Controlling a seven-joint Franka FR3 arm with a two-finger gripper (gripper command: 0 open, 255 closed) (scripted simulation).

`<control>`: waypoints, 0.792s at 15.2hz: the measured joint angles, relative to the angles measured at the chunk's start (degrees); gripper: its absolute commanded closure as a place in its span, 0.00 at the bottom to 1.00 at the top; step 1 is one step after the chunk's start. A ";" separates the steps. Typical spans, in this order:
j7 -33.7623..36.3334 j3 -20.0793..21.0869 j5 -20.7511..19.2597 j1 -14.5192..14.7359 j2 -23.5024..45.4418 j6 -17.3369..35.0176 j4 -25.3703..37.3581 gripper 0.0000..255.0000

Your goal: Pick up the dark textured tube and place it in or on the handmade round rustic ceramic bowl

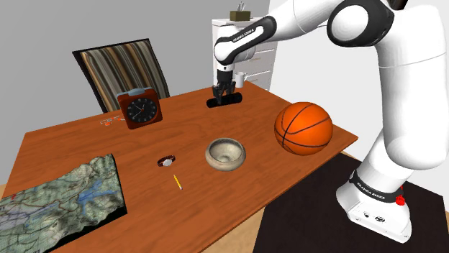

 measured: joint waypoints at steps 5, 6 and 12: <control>0.31 -0.05 -0.17 0.09 -1.61 -3.11 1.53 1.00; 0.30 -0.07 -0.20 0.06 -1.96 -3.65 1.71 1.00; 3.77 0.84 -0.69 2.71 -8.62 -1.18 -7.26 1.00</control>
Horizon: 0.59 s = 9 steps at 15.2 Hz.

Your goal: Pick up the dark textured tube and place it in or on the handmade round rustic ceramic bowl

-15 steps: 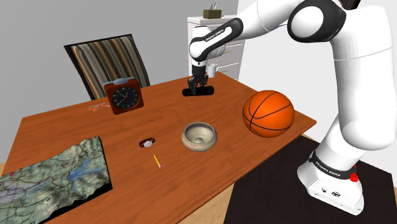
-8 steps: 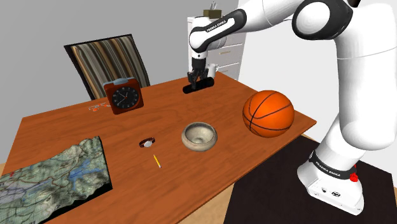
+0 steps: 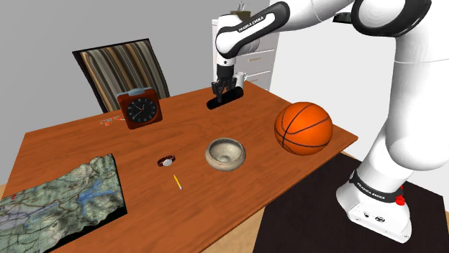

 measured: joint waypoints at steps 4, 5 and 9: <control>3.96 1.28 -0.41 2.69 -5.76 2.73 -8.29 1.00; 5.07 1.69 -0.48 3.39 -7.09 3.50 -10.34 1.00; 9.45 3.47 -0.67 6.00 -12.49 5.73 -17.76 1.00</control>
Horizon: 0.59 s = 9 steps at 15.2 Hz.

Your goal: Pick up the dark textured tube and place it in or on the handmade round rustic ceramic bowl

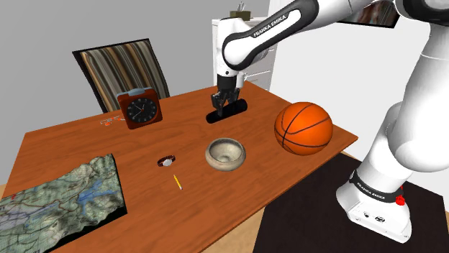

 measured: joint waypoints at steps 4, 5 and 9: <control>4.26 1.97 0.07 2.36 -4.17 1.06 -5.04 1.00; 5.50 2.60 0.13 3.05 -5.08 1.64 -6.46 1.00; 10.38 5.14 0.45 5.62 -8.18 2.58 -10.26 1.00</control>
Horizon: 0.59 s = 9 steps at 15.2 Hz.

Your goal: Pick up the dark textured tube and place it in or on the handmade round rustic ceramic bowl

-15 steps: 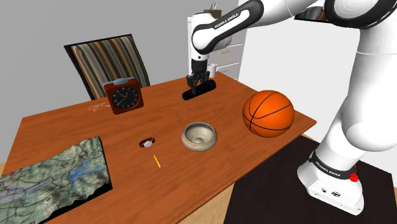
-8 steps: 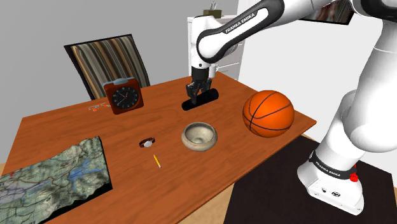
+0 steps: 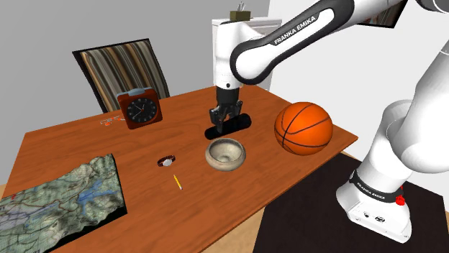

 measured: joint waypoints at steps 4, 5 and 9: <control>0.93 0.53 0.03 0.49 0.39 2.48 -1.97 1.00; 1.06 0.58 -0.03 0.55 0.88 3.13 -2.14 1.00; 1.18 0.67 -0.18 0.64 2.63 6.49 -3.77 1.00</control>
